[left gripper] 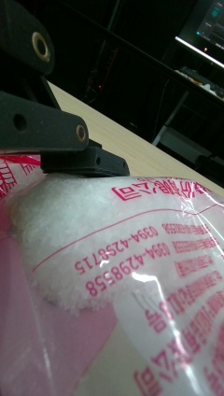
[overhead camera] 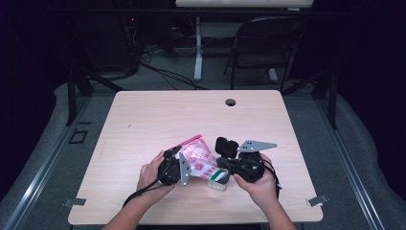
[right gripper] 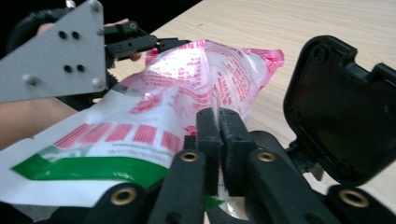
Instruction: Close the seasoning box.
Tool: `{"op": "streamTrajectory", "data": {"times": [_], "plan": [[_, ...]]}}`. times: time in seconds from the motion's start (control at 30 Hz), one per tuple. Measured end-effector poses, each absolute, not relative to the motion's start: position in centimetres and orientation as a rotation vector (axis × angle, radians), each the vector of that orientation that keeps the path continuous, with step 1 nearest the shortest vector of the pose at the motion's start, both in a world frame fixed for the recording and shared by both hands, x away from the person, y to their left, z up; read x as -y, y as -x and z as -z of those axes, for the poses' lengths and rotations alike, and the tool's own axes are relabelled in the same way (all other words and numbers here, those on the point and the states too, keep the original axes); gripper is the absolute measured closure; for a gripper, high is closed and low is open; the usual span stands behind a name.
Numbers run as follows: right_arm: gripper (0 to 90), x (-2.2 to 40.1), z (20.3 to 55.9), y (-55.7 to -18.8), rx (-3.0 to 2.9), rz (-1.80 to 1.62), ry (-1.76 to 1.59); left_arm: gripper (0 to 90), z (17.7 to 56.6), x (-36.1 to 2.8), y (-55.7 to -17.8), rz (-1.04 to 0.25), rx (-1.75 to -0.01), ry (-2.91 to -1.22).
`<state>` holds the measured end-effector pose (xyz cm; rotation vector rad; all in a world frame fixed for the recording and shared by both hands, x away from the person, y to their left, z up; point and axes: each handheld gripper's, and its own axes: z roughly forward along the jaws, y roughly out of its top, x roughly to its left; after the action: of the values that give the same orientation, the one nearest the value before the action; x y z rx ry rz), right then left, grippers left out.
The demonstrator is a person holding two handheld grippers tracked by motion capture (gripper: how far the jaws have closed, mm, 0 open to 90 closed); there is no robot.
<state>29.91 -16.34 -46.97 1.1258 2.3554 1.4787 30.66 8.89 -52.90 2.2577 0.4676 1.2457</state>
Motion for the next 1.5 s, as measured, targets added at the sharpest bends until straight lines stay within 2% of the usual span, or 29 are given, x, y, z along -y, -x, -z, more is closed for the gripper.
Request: {"op": "streamTrajectory", "data": {"times": [0.87,1.5], "plan": [[90.0,16.5,47.6,-31.0,-2.266,-1.402,-1.148,58.4,53.3,-8.7,-30.1,-1.432,-0.381,-2.266],[90.0,16.4,47.9,-31.7,-2.258,-1.419,-1.154,59.2,53.7,-8.8,-29.6,-1.489,-0.349,-2.267]]}}
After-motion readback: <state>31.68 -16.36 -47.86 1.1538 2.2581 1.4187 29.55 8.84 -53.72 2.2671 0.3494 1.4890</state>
